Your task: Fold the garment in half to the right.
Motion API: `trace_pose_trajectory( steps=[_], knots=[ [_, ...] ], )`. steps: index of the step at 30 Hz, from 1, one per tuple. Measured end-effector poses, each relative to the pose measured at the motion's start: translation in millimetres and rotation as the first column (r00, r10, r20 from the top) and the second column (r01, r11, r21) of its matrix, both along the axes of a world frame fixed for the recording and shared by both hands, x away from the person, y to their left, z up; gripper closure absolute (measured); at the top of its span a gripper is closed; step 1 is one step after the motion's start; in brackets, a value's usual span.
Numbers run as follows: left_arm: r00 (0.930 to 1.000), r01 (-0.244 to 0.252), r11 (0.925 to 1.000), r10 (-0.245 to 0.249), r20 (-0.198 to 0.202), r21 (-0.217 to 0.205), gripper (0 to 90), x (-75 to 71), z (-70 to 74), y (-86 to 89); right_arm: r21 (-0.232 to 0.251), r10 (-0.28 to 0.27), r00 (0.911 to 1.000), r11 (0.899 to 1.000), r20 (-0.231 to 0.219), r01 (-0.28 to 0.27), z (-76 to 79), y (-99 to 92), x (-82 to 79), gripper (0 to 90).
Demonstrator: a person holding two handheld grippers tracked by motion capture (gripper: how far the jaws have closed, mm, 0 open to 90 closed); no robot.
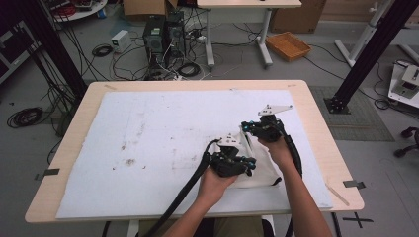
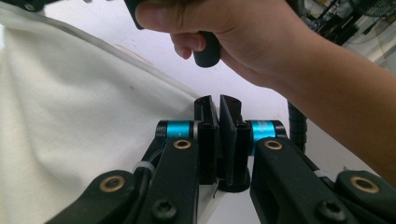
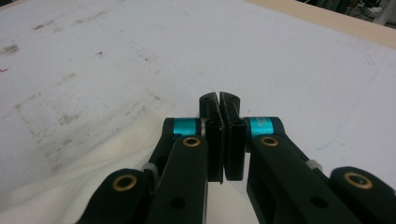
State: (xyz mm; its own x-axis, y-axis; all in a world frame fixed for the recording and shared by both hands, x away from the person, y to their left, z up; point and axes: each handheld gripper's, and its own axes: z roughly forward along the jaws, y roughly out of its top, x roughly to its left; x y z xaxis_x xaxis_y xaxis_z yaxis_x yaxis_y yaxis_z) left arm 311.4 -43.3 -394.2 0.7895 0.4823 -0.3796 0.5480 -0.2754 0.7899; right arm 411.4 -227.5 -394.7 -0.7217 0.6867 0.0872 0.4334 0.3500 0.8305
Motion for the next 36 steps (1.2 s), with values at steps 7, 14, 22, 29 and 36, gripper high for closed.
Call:
trace_pose_trajectory(
  steps=[7,14,22,29,36],
  knots=[
    [0.9994,0.027,0.999,-0.026,-0.023,0.035,85.2,4.6,-10.1,-27.4,-0.022,-0.037,0.9993,0.999,-0.003,0.037,-9.5,-22.4,-3.3,89.5],
    [0.9999,0.004,0.9977,-0.005,0.013,0.067,73.8,6.0,-13.5,-35.3,-0.033,-0.077,0.997,0.997,-0.005,0.077,-14.9,-34.0,-7.0,87.9],
    [0.9801,-0.15,0.988,0.144,0.136,0.036,37.6,6.2,-0.4,24.2,0.006,-0.222,0.9751,0.975,0.005,0.222,-15.7,-62.8,-25.9,56.4],
    [0.9486,-0.263,0.9649,0.256,0.186,0.01,26.7,0.3,-9.6,94.4,0.04,-0.209,0.9769,0.977,0.045,0.207,-11.0,-77.3,-71.7,45.1],
    [0.9058,-0.342,0.9396,0.332,0.263,-0.009,26.7,-20.5,-33.6,188.4,-0.006,-0.102,0.9947,0.995,0.005,0.102,-27.5,-71.2,-131.6,74.3]
  ],
)
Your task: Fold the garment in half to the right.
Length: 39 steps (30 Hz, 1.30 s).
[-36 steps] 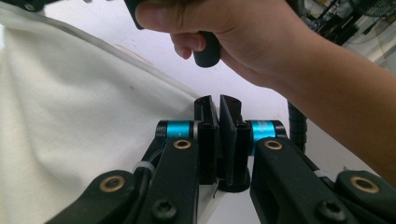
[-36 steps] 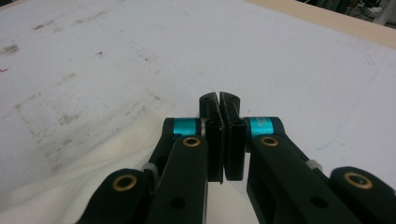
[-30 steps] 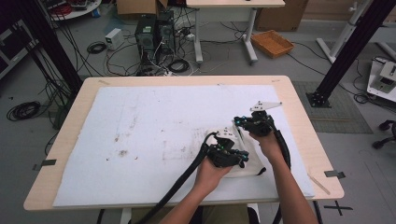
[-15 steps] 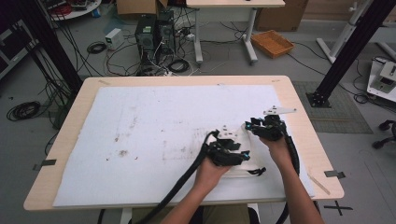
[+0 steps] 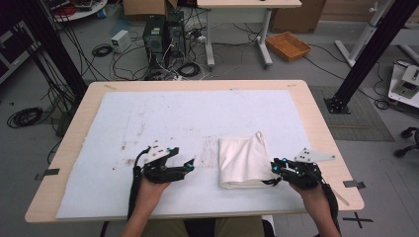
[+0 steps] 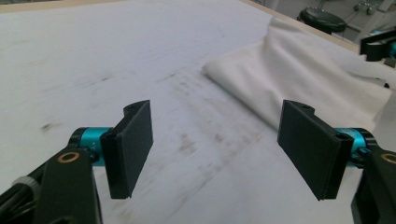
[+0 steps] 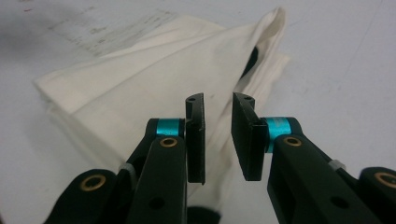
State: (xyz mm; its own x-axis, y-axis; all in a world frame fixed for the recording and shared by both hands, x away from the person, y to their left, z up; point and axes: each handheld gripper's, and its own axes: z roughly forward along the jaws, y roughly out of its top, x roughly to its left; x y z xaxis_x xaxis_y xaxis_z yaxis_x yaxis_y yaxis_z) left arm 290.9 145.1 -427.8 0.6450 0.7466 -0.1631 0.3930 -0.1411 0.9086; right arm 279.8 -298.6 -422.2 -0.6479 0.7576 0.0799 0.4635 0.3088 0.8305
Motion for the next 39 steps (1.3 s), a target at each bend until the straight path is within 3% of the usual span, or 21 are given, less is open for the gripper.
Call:
trace_pose_trajectory(
  steps=[6,7,8,9,10,13,16,18,19,23,25,26,27,29,30,33,34,35,36,37,39],
  knots=[
    [0.9987,-0.046,0.9988,0.046,0.021,-0.018,26.6,-4.9,-7.7,31.4,-0.022,0.008,0.9984,1.0,-0.057,-0.009,-9.1,15.2,-6.3,67.5],
    [0.9985,-0.047,0.9986,0.048,0.026,-0.025,26.6,-5.2,-7.7,33.9,-0.062,-0.015,0.9965,0.998,-0.082,0.01,-14.3,20.2,-5.2,71.2],
    [0.9982,-0.04,0.9984,0.041,0.044,-0.04,26.7,-4.9,-4.5,36.8,-0.11,-0.011,0.9943,0.994,-0.106,-0.001,-18.2,25.3,-4.8,85.8],
    [0.9982,-0.04,0.9984,0.041,0.044,-0.04,26.6,-4.9,-4.5,36.8,-0.11,-0.011,0.9943,0.994,-0.106,-0.001,-18.2,25.3,-4.8,85.8],
    [0.9976,-0.033,0.9978,0.036,0.059,-0.057,26.7,-5.9,-0.7,37.5,-0.141,-0.011,0.9983,0.99,-0.057,0.003,-15.5,26.0,-9.7,88.4],
    [0.9973,-0.029,0.9971,0.034,0.065,-0.07,26.7,-7.6,-0.2,37.2,-0.113,-0.044,0.999,0.993,-0.004,0.043,-9.2,17.8,-18.3,88.7],
    [0.998,-0.029,0.9985,0.032,0.056,-0.045,26.6,-7.2,-3.6,35.9,-0.094,-0.063,0.9979,0.994,-0.012,0.062,-7.3,11.3,-22.1,88.6],
    [0.9981,-0.037,0.9985,0.039,0.048,-0.04,26.7,-6.1,-5.0,35.3,-0.117,-0.08,0.9966,0.99,-0.019,0.077,-7.9,7.9,-25.8,88.7],
    [0.998,-0.041,0.9984,0.043,0.047,-0.039,26.7,-5.9,-5.0,35.5,-0.131,-0.09,0.9941,0.988,-0.059,0.082,-9.0,6.1,-28.8,88.6],
    [0.9975,-0.052,0.9978,0.054,0.046,-0.041,26.6,-6.9,-5.9,36.9,-0.165,-0.102,0.9883,0.983,-0.113,0.082,-11.8,5.6,-31.0,87.9],
    [0.9974,-0.057,0.9975,0.058,0.042,-0.043,26.7,-7.2,-6.8,37.5,-0.164,-0.11,0.9855,0.983,-0.13,0.088,-7.3,3.0,-30.7,77.2],
    [0.9974,-0.058,0.9974,0.06,0.04,-0.044,26.7,-7.2,-7.0,37.9,-0.151,-0.117,0.9885,0.983,-0.096,0.102,-4.1,1.9,-31.4,67.5],
    [0.9974,-0.059,0.9974,0.061,0.04,-0.043,26.7,-7.2,-7.0,38.1,-0.151,-0.117,0.9885,0.983,-0.096,0.102,-4.1,1.9,-31.4,67.5],
    [0.9973,-0.06,0.9972,0.062,0.04,-0.046,26.7,-7.1,-7.1,38.6,-0.128,-0.125,0.9921,0.984,-0.001,0.124,4.9,2.3,-31.5,59.7],
    [0.9971,-0.063,0.9969,0.065,0.04,-0.048,26.7,-6.9,-7.1,38.8,-0.099,-0.114,0.9912,0.988,0.067,0.121,13.7,7.9,-23.9,59.0],
    [0.9971,-0.065,0.9964,0.067,0.037,-0.053,26.7,-6.4,-7.1,38.9,-0.098,-0.078,0.9926,0.991,0.093,0.087,17.6,19.0,-4.1,58.5],
    [0.9969,-0.069,0.9961,0.071,0.035,-0.055,26.7,-6.2,-7.1,39.8,-0.102,-0.061,0.9958,0.993,0.069,0.067,17.1,31.3,24.5,58.5],
    [0.9969,-0.069,0.9961,0.071,0.035,-0.055,26.6,-6.2,-7.1,39.8,-0.102,-0.061,0.9958,0.993,0.069,0.067,17.1,31.3,24.5,58.5],
    [0.9969,-0.069,0.9961,0.071,0.034,-0.054,26.7,-6.1,-7.2,40.3,-0.045,-0.088,0.996,0.995,0.014,0.089,17.9,35.9,52.8,58.5],
    [0.9969,-0.069,0.996,0.071,0.033,-0.056,26.7,-6.1,-7.3,40.5,-0.014,-0.115,0.9933,0.993,-0.015,0.115,19.3,36.4,63.6,58.6],
    [0.9971,-0.068,0.9962,0.07,0.03,-0.054,26.7,-6.0,-7.9,40.9,-0.021,-0.113,0.9931,0.993,-0.029,0.113,19.2,38.6,72.7,61.5]
  ],
)
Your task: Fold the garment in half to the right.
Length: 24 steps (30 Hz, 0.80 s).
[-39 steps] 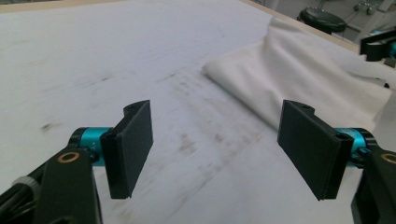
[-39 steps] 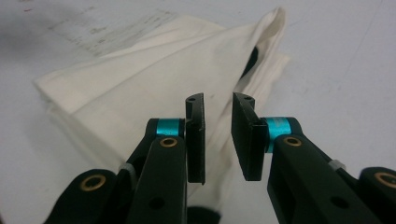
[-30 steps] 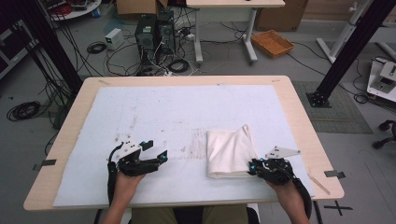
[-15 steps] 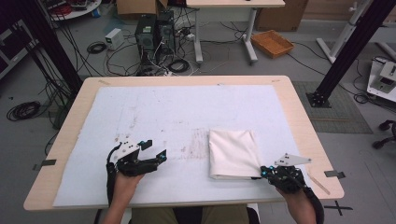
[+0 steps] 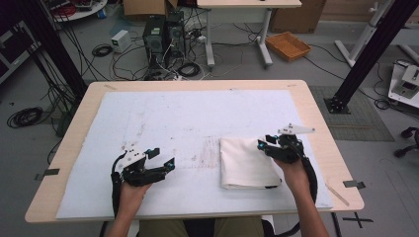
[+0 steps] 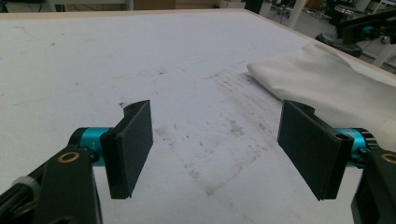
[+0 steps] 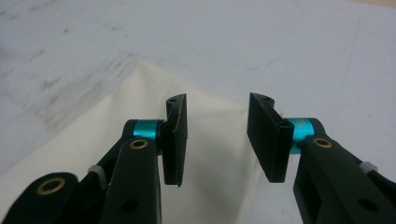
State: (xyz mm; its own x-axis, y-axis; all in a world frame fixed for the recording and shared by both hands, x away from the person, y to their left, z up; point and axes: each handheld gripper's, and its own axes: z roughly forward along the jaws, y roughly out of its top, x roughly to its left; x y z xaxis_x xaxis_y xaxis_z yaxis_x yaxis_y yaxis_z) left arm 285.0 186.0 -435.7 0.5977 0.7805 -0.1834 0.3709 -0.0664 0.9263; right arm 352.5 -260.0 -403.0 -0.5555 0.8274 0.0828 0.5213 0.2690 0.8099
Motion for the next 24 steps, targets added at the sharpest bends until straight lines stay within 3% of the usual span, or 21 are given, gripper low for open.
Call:
trace_pose_trajectory(
  steps=[1,4,5,6,8,11,12,14,15,16,17,18,19,20,21,22,23,24],
  knots=[
    [1.0,-0.001,1.0,0.001,-0.002,0.004,26.7,0.5,-0.7,0.1,-0.053,0.027,0.9987,0.998,-0.044,-0.029,-6.6,5.2,14.7,63.7],
    [1.0,0.0,1.0,0.0,-0.002,0.002,26.7,-0.1,-0.3,0.5,-0.083,0.026,0.9972,0.996,-0.07,-0.031,-12.2,6.7,20.6,64.6],
    [1.0,-0.001,1.0,0.001,0.001,-0.002,26.7,-0.3,-0.1,0.6,-0.15,-0.021,0.9923,0.989,-0.122,0.003,-24.5,5.0,30.7,65.1],
    [1.0,-0.001,1.0,0.001,0.002,0.001,26.6,-0.5,0.1,1.0,-0.173,-0.062,0.9904,0.984,-0.124,0.04,-28.4,1.6,32.9,63.8],
    [1.0,-0.002,1.0,0.002,0.001,-0.003,26.7,-0.4,0.1,1.7,-0.152,-0.108,0.9878,0.984,-0.112,0.09,-29.8,-6.3,32.4,62.8],
    [1.0,-0.007,1.0,0.007,-0.004,-0.003,26.7,0.8,-0.5,1.6,-0.147,-0.1,0.9949,0.984,-0.014,0.097,-18.0,-4.2,18.7,59.4],
    [1.0,-0.005,1.0,0.005,-0.004,-0.001,26.7,1.0,-0.6,1.4,-0.13,-0.081,0.9965,0.988,0.02,0.083,-12.9,-1.8,12.3,58.3],
    [1.0,-0.006,1.0,0.006,-0.003,-0.001,26.7,0.6,-0.4,1.3,-0.052,-0.009,0.9997,0.999,0.024,0.01,-5.8,7.8,-2.9,58.1],
    [1.0,-0.006,1.0,0.006,-0.003,-0.001,26.7,0.6,-0.4,1.3,-0.052,-0.009,0.9997,0.999,0.024,0.01,-5.8,7.8,-2.9,58.1],
    [1.0,-0.003,1.0,0.003,-0.003,-0.002,26.6,0.3,-0.1,1.8,-0.026,0.163,0.9866,0.986,-0.001,-0.163,-4.3,37.4,-32.6,59.2],
    [1.0,-0.004,1.0,0.004,-0.004,-0.004,26.6,0.3,-0.1,1.8,-0.026,0.163,0.9866,0.986,-0.001,-0.163,-4.3,37.4,-32.6,59.2],
    [1.0,-0.005,1.0,0.005,-0.006,-0.004,26.7,0.2,-0.2,1.8,-0.025,0.193,0.9812,0.981,-0.009,-0.193,-5.0,43.2,-37.4,59.5],
    [1.0,-0.003,1.0,0.003,-0.005,-0.001,26.7,0.2,-0.2,1.7,-0.017,0.307,0.9495,0.951,-0.064,-0.309,-12.6,66.8,-56.4,60.0],
    [1.0,-0.003,1.0,0.003,-0.007,-0.002,26.7,-0.1,-0.3,0.9,-0.019,0.331,0.9398,0.942,-0.085,-0.334,-16.4,73.3,-60.9,60.8],
    [1.0,-0.003,1.0,0.003,-0.007,-0.002,26.6,-0.1,-0.3,0.9,-0.019,0.331,0.9398,0.942,-0.085,-0.334,-16.4,73.3,-60.9,60.8],
    [1.0,-0.001,1.0,0.001,-0.008,0.001,26.6,0.0,-0.5,0.5,-0.028,0.356,0.9257,0.932,-0.128,-0.362,-26.7,86.4,-68.8,64.3],
    [1.0,-0.001,1.0,0.001,-0.008,0.001,26.7,0.0,-0.5,0.5,-0.028,0.356,0.9257,0.932,-0.128,-0.362,-26.7,86.4,-68.8,64.3],
    [1.0,-0.002,1.0,0.002,-0.007,0.001,26.6,0.0,-0.6,0.4,-0.063,0.381,0.9145,0.918,-0.138,-0.392,-35.3,95.3,-73.1,64.5]
  ],
)
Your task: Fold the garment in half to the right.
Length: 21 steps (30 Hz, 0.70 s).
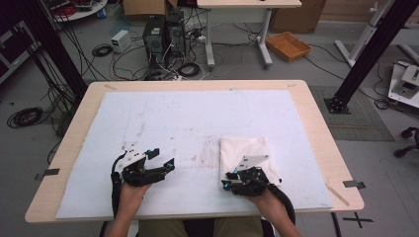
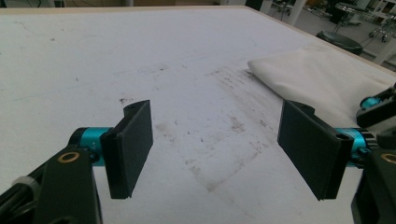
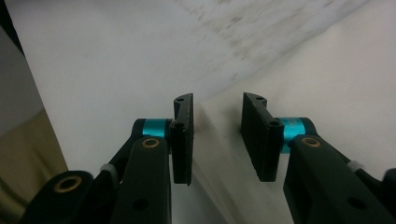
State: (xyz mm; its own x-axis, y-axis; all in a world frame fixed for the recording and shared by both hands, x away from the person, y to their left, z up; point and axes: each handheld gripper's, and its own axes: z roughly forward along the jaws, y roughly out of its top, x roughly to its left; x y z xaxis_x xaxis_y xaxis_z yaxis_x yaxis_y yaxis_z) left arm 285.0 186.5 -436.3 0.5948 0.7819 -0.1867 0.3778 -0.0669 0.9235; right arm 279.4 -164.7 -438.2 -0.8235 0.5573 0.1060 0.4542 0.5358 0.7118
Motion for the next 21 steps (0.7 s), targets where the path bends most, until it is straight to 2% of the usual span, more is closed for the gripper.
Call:
trace_pose_trajectory(
  steps=[2,3,4,6,7,8,9,12,14,15,16,17,18,19,21],
  knots=[
    [1.0,-0.002,1.0,0.002,-0.001,0.0,26.6,-0.1,0.1,0.1,0.0,0.0,1.0,1.0,0.0,0.0,0.0,0.0,0.0,64.5],
    [0.9999,-0.009,0.9999,0.009,0.006,-0.004,26.6,-0.6,0.3,1.4,0.058,0.034,0.9992,0.998,0.019,-0.035,4.6,-5.5,-1.9,58.2],
    [0.9999,-0.009,0.9999,0.009,0.006,-0.004,26.7,-0.6,0.3,1.4,0.058,0.034,0.9992,0.998,0.019,-0.035,4.6,-5.5,-1.9,58.2],
    [0.9999,-0.009,0.9999,0.009,0.011,-0.005,26.7,-0.4,0.6,3.3,0.104,-0.011,0.996,0.995,0.089,0.002,13.2,-20.0,-2.0,44.0],
    [0.9999,-0.009,0.9999,0.009,0.011,-0.005,26.5,-0.4,0.6,3.3,0.104,-0.011,0.996,0.995,0.089,0.002,13.2,-20.0,-2.0,44.0],
    [0.9997,-0.012,0.9998,0.012,0.022,-0.016,26.5,-0.8,1.3,5.0,0.126,-0.059,0.9904,0.991,0.125,0.044,17.2,-30.7,-0.9,37.9],
    [0.9993,-0.013,0.9996,0.014,0.035,-0.024,24.8,-1.8,2.5,7.1,0.159,-0.226,0.9531,0.968,0.201,0.196,24.3,-66.1,5.3,25.2],
    [0.999,-0.014,0.9992,0.016,0.043,-0.036,23.3,-2.3,3.3,9.1,0.143,-0.326,0.9083,0.944,0.261,0.298,24.7,-95.6,8.7,21.0],
    [0.999,-0.024,0.9978,0.026,0.038,-0.062,23.2,-2.6,4.2,12.3,0.136,-0.364,0.8831,0.931,0.296,0.338,22.8,-110.8,8.7,20.9],
    [0.9991,-0.017,0.9975,0.02,0.037,-0.069,23.3,-2.5,4.5,13.0,0.129,-0.378,0.8759,0.926,0.3,0.355,21.5,-117.1,8.2,21.0],
    [0.9991,-0.017,0.9975,0.02,0.037,-0.069,23.3,-2.5,4.5,13.0,0.129,-0.378,0.8759,0.926,0.3,0.355,21.5,-117.1,8.2,21.0],
    [0.9988,-0.003,0.998,0.006,0.049,-0.063,23.2,-2.8,5.2,13.9,0.134,-0.411,0.8588,0.912,0.306,0.388,18.2,-128.1,7.5,20.9],
    [0.9988,-0.003,0.998,0.006,0.049,-0.063,23.3,-2.8,5.2,13.9,0.134,-0.411,0.8588,0.912,0.306,0.388,18.2,-128.1,7.5,20.9],
    [0.9983,0.007,0.9981,-0.003,0.057,-0.061,23.3,-3.3,5.6,14.0,0.127,-0.432,0.8473,0.901,0.308,0.414,16.6,-136.8,5.2,20.9],
    [0.9972,0.02,0.9981,-0.016,0.073,-0.059,23.3,-4.2,6.4,13.8,0.139,-0.449,0.8349,0.893,0.318,0.428,17.9,-144.8,1.6,20.9]
  ],
)
